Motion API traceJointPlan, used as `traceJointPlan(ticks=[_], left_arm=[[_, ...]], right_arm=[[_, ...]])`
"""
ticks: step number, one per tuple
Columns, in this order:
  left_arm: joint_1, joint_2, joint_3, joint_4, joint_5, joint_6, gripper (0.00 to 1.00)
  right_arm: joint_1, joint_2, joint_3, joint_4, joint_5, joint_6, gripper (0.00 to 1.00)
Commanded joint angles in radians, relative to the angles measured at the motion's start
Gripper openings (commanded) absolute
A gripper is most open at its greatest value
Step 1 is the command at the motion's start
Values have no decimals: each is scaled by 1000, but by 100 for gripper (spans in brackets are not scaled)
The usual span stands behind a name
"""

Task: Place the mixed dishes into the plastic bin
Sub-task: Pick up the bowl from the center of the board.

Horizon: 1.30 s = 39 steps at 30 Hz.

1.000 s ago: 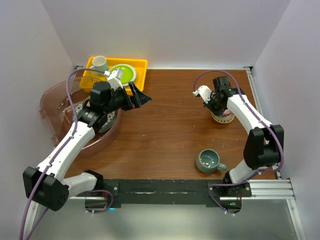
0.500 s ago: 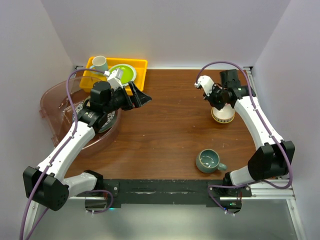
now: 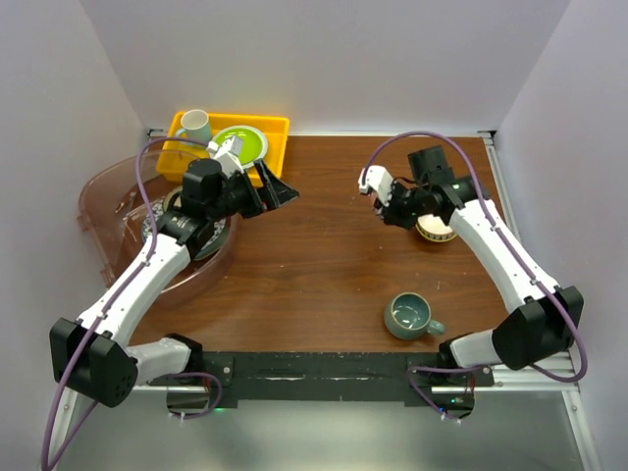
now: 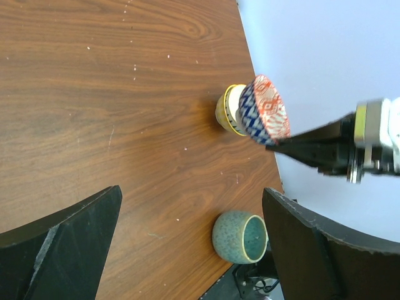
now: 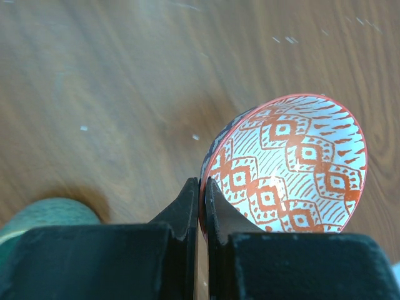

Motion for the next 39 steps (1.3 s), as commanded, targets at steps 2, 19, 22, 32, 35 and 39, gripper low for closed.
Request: traceJointPlan(ticks=[2, 19, 22, 32, 35, 39], left_arm=[[-12, 5, 32, 2, -21, -34, 100], [-103, 126, 149, -174, -187, -80, 100], [-115, 141, 159, -182, -191, -80, 100], [-155, 186, 189, -187, -154, -2, 100], [-162, 205, 198, -200, -150, 15, 100], [-173, 244, 238, -246, -142, 38, 100]], right_arm=[[95, -66, -29, 34, -90, 23, 0], [267, -53, -88, 94, -36, 70, 0], [277, -50, -87, 101, -27, 73, 0], [300, -46, -85, 105, -12, 69, 0], [306, -44, -81, 104, -12, 70, 0], [316, -38, -73, 104, -2, 67, 0]])
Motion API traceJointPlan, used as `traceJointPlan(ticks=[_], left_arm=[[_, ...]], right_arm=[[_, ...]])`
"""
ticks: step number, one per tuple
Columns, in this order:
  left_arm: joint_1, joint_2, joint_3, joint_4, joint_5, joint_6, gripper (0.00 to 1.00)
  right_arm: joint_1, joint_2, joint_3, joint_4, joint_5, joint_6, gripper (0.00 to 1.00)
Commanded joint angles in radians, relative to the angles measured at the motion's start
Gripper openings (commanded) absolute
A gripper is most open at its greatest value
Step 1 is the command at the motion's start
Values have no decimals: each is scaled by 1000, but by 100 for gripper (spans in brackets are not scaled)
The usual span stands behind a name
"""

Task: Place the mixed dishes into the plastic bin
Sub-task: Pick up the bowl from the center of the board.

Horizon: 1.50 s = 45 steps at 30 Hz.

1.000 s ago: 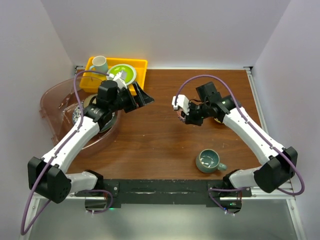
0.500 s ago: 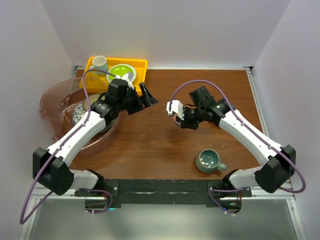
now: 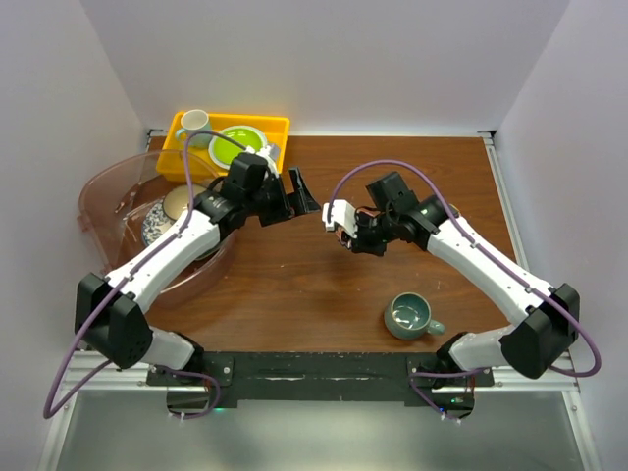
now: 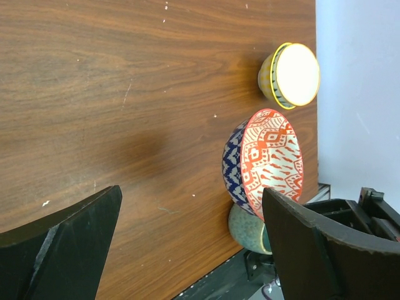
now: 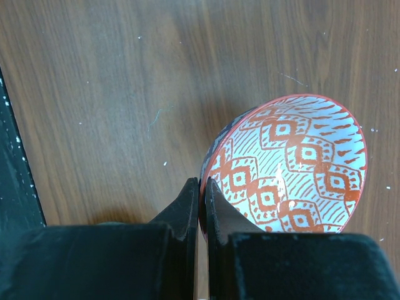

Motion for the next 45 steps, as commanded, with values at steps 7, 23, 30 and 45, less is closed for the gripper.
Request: traceJointPlan(ticks=[7, 23, 30, 45], left_arm=[[-47, 84, 106, -69, 15, 59, 100], [-147, 235, 183, -71, 35, 35, 74], [-178, 302, 234, -141, 12, 58, 37], [-181, 232, 241, -143, -75, 56, 0]], right_arm=[[23, 9, 39, 52, 27, -9, 0], [58, 17, 64, 69, 46, -2, 0], [58, 17, 78, 72, 57, 4, 0], [60, 10, 108, 34, -22, 50, 33]])
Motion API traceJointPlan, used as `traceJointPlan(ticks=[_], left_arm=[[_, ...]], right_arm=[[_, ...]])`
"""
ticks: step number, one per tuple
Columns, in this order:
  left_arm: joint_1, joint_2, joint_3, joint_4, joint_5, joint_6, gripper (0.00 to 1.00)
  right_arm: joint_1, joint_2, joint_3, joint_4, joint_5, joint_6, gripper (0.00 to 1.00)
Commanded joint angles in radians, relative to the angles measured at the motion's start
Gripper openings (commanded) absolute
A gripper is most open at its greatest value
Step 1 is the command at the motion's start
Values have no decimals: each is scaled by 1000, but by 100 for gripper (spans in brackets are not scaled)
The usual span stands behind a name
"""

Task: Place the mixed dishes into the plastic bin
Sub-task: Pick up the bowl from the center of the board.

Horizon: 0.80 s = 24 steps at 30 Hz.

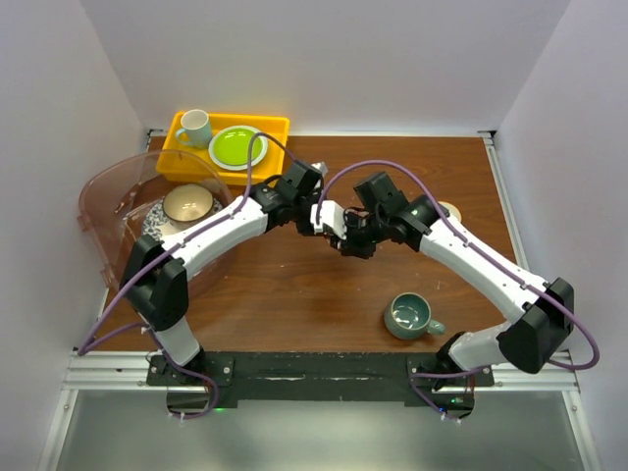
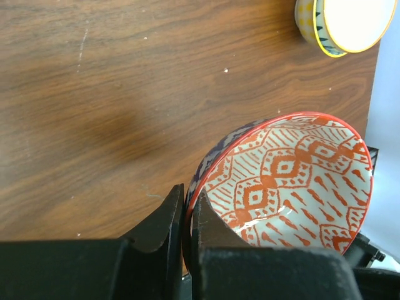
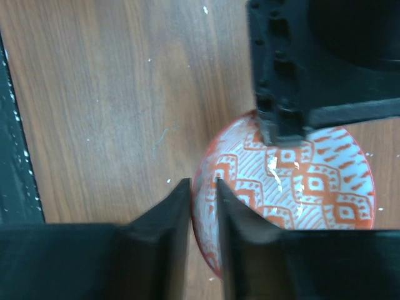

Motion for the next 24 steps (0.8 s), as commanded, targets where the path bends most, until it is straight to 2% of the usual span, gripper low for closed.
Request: traceJointPlan(ticks=[1, 4, 10, 14, 24], left_arm=[[1, -83, 26, 0, -41, 46, 0], [12, -111, 17, 0, -59, 44, 0], [58, -184, -16, 3, -91, 43, 0], [85, -243, -33, 3, -114, 50, 0], [136, -350, -66, 11, -163, 98, 0]], right_arm=[[-13, -25, 74, 5, -56, 26, 39], [-19, -28, 99, -19, -77, 31, 53], [-59, -35, 159, -76, -155, 31, 69], [-105, -35, 211, -113, -224, 26, 75], [-269, -41, 312, -127, -329, 79, 82]])
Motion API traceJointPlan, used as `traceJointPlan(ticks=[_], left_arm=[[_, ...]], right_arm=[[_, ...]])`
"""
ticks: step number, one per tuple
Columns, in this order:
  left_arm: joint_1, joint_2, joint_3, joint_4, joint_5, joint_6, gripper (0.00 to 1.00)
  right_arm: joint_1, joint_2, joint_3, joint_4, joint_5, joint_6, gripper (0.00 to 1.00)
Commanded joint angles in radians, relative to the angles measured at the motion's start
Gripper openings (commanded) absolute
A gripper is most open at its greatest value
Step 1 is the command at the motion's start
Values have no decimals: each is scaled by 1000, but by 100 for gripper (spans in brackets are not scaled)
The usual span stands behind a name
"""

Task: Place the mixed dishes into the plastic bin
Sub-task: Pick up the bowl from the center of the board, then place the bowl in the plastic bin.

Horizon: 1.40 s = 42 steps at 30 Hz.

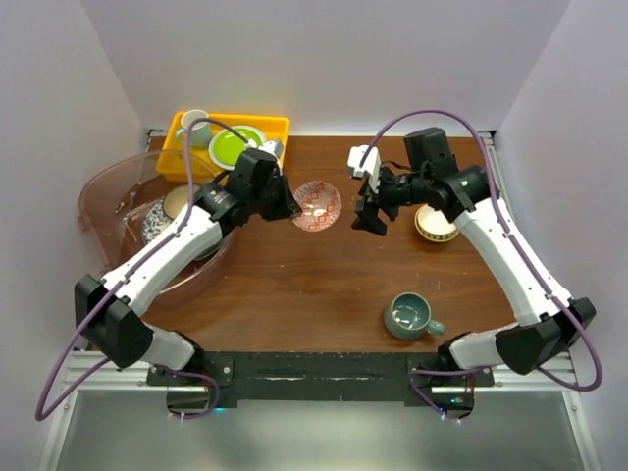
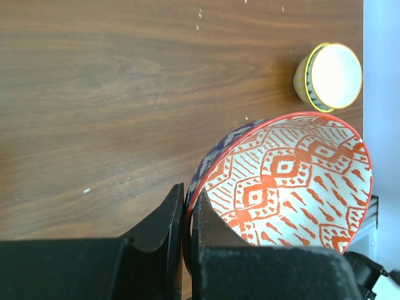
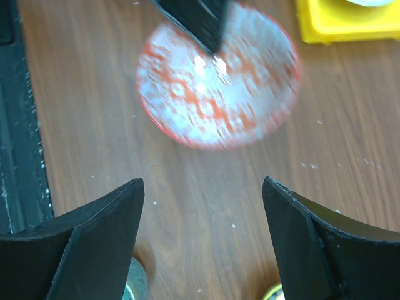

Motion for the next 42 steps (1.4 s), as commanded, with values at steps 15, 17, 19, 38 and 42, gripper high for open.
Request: traceJointPlan(ticks=[15, 17, 19, 38, 42], left_arm=[[101, -215, 15, 33, -140, 94, 0], [115, -233, 21, 21, -158, 100, 0], [125, -250, 26, 12, -174, 112, 0], [323, -332, 86, -53, -269, 195, 0], [383, -332, 84, -53, -255, 200, 0]], right_arm=[[-144, -44, -26, 65, -77, 151, 85], [-150, -44, -36, 72, -77, 163, 85], [-156, -45, -44, 82, -77, 174, 86], [-179, -52, -124, 129, -80, 210, 87], [-181, -52, -131, 134, -77, 210, 87]])
